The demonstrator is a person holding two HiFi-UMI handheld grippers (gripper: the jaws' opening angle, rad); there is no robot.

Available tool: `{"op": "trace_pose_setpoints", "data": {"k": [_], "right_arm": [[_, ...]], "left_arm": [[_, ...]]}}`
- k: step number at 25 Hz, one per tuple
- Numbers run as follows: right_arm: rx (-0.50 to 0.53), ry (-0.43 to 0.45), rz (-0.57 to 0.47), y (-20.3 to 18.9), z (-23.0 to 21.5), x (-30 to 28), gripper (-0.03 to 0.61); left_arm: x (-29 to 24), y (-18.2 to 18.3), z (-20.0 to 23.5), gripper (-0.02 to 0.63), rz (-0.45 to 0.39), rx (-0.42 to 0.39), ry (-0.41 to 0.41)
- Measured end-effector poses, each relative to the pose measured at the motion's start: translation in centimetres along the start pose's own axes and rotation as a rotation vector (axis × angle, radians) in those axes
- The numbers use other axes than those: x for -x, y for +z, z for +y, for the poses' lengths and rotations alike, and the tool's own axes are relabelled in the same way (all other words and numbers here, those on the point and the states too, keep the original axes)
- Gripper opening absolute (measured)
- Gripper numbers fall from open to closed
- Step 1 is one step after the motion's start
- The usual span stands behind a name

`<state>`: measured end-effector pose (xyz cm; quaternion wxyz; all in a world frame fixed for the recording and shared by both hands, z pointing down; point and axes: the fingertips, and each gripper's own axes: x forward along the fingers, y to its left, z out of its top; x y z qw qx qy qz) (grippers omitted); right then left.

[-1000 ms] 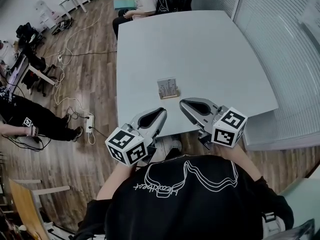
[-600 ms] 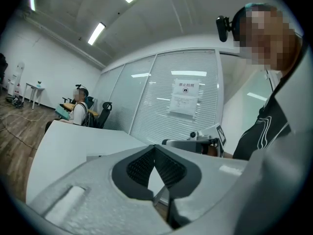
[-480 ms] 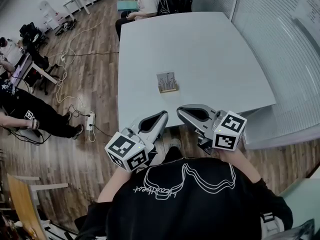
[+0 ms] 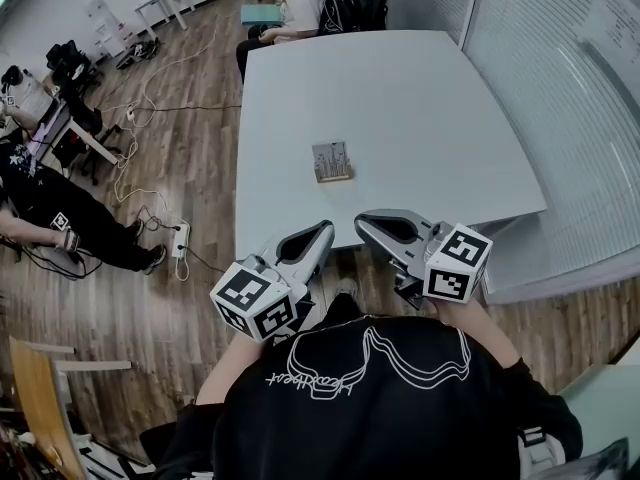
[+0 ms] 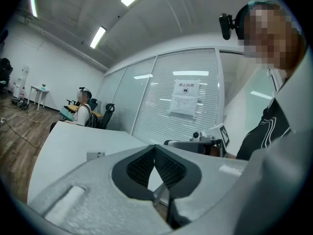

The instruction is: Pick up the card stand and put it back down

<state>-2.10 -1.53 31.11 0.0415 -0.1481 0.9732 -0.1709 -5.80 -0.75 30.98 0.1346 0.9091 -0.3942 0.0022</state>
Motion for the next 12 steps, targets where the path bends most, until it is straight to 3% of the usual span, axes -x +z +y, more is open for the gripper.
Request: {"op": "trace_pose_setpoints", "data": {"k": [12], "right_arm": [[0.019, -0.002, -0.011, 0.0, 1.0, 2.1, 0.008]], "left_arm": [[-0.2, -0.1, -2.7, 0.014, 0.001, -0.026, -0.009]]}}
